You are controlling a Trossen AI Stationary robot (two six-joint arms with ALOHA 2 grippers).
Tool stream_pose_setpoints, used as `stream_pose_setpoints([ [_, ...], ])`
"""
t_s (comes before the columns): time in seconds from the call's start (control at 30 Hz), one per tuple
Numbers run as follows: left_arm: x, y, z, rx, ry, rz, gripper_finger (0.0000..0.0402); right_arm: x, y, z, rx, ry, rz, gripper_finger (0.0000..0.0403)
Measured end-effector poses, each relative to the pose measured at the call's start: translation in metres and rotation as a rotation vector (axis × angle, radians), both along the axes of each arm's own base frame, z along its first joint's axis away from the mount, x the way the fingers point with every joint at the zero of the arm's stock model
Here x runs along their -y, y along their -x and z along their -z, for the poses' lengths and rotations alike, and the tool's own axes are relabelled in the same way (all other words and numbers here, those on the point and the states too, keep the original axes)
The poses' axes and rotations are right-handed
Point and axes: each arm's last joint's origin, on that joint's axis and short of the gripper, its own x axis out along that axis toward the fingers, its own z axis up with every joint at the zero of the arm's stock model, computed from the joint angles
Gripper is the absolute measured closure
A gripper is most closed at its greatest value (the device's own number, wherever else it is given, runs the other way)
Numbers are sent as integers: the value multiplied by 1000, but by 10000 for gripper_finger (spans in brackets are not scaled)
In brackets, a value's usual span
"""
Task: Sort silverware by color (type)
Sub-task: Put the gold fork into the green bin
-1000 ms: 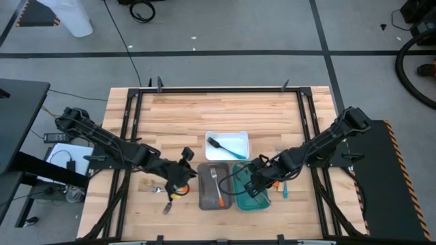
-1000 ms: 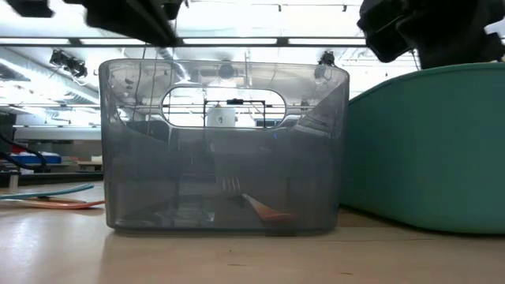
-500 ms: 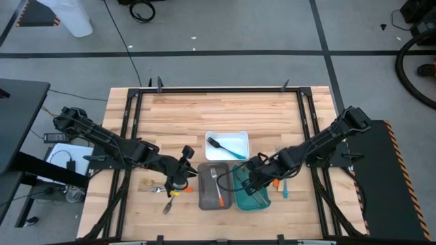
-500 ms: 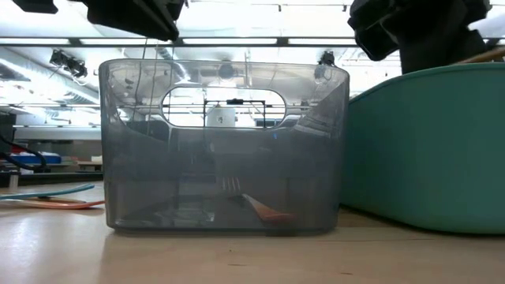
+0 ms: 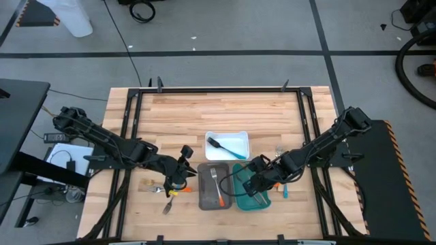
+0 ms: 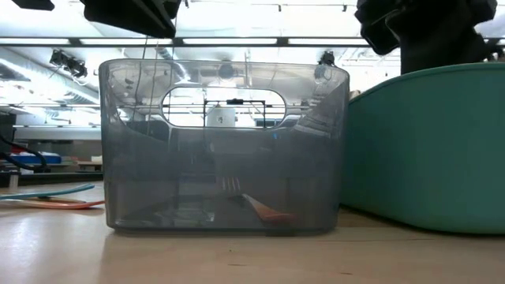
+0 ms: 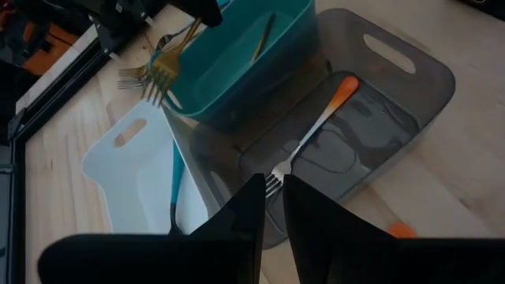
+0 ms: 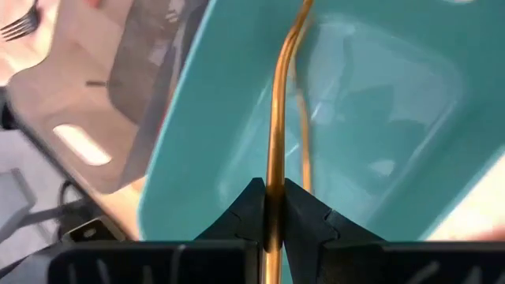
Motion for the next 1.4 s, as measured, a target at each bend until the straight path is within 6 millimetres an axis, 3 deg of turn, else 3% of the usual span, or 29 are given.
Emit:
stream_pose_setpoints([
  [0.17,0,0,0,-5,3,-5,347,-4,2,1,10,49,-62,364],
  [0.57,0,0,1,-4,0,-13,347,-9,-13,34,-95,-10,-80,364],
  [1.13,-1,1,1,-14,-11,-18,347,-6,-13,28,-126,-127,-92,364],
  [1.4,-1,1,1,-13,-15,-16,347,1,-12,12,-119,-230,-143,364],
])
